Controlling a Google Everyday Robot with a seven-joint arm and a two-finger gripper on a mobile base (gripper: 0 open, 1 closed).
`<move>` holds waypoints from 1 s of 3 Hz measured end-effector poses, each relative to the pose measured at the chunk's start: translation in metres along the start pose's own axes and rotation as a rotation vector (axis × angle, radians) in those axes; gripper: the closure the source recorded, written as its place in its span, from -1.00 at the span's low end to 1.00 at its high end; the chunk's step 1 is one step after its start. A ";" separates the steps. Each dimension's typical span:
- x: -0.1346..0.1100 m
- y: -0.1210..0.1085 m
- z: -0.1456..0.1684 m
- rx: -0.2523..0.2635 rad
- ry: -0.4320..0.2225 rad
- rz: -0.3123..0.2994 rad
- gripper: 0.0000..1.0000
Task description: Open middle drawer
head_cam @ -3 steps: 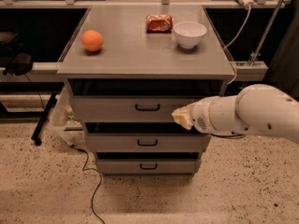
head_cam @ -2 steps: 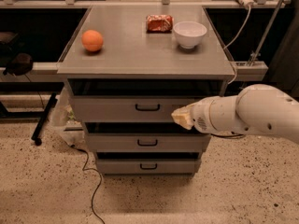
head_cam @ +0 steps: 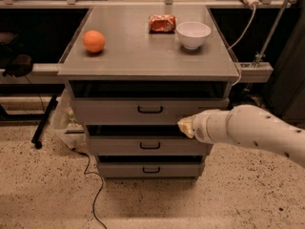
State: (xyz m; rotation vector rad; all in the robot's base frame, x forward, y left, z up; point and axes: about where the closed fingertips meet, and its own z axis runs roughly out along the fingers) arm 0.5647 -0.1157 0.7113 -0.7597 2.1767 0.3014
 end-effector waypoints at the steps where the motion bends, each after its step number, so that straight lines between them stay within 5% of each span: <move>1: 0.039 -0.027 0.031 0.055 0.004 0.050 1.00; 3: 0.097 -0.081 0.078 0.128 -0.024 0.135 1.00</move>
Offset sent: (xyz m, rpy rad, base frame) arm 0.0493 -0.0847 -0.1446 0.0288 0.0099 -0.2311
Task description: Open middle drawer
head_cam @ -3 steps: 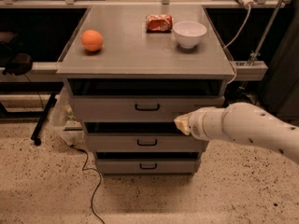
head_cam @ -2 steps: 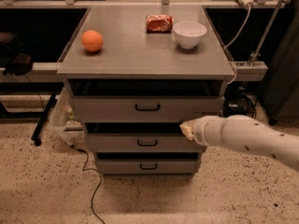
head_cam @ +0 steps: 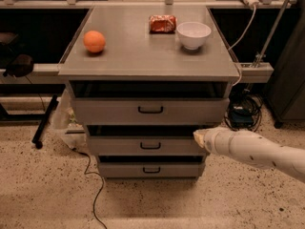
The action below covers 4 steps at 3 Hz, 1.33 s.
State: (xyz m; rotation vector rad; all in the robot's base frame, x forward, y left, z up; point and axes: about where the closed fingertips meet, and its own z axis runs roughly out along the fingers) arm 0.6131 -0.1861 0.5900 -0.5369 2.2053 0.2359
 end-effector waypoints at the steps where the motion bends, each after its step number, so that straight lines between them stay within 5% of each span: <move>1: 0.041 -0.030 0.056 -0.010 -0.024 0.060 1.00; 4: 0.036 -0.031 0.092 -0.022 -0.080 0.078 1.00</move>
Offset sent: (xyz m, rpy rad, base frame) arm 0.0431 -0.0328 -0.0986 0.0860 0.0010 -0.0471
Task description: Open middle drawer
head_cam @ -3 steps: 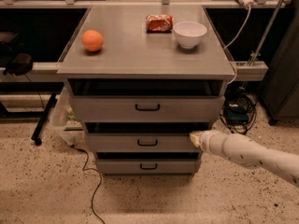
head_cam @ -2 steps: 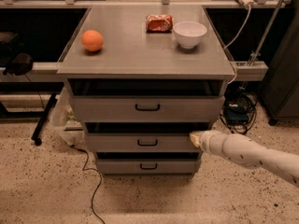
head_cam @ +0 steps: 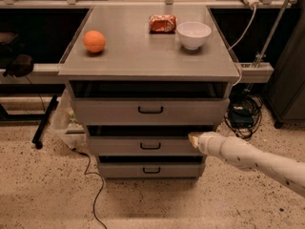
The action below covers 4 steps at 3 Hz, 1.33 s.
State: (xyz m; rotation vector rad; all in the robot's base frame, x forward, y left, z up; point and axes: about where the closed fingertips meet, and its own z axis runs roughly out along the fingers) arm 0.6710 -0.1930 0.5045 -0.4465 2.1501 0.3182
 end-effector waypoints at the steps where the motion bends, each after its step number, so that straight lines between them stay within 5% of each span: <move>1: -0.007 0.004 0.021 -0.023 -0.040 0.003 1.00; 4: -0.019 0.018 0.083 -0.090 -0.105 0.067 1.00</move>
Offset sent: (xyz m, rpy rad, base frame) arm 0.0538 0.0455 -0.0168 0.1193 -0.0725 0.0472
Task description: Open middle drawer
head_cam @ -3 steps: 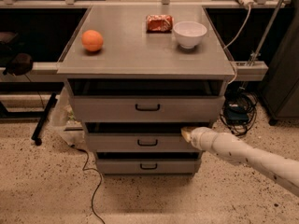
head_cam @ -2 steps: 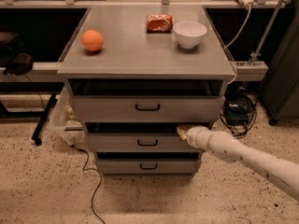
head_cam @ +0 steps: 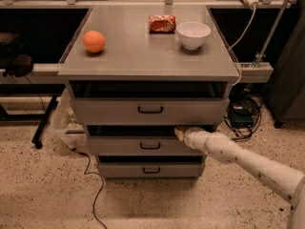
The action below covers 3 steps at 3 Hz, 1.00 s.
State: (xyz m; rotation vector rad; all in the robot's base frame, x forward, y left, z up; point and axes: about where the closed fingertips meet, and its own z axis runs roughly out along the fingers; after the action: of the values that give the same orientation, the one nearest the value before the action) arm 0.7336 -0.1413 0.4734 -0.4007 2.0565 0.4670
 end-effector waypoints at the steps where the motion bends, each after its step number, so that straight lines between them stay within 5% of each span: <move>1: 0.005 -0.004 0.017 0.008 -0.004 0.032 1.00; 3: 0.023 -0.020 0.022 0.086 0.037 0.076 1.00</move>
Offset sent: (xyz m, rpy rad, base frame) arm 0.0240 -0.0068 -0.0405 0.0067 0.0590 -0.1122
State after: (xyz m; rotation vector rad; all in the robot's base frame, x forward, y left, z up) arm 0.7479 -0.1508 0.4403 -0.2824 2.1256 0.4183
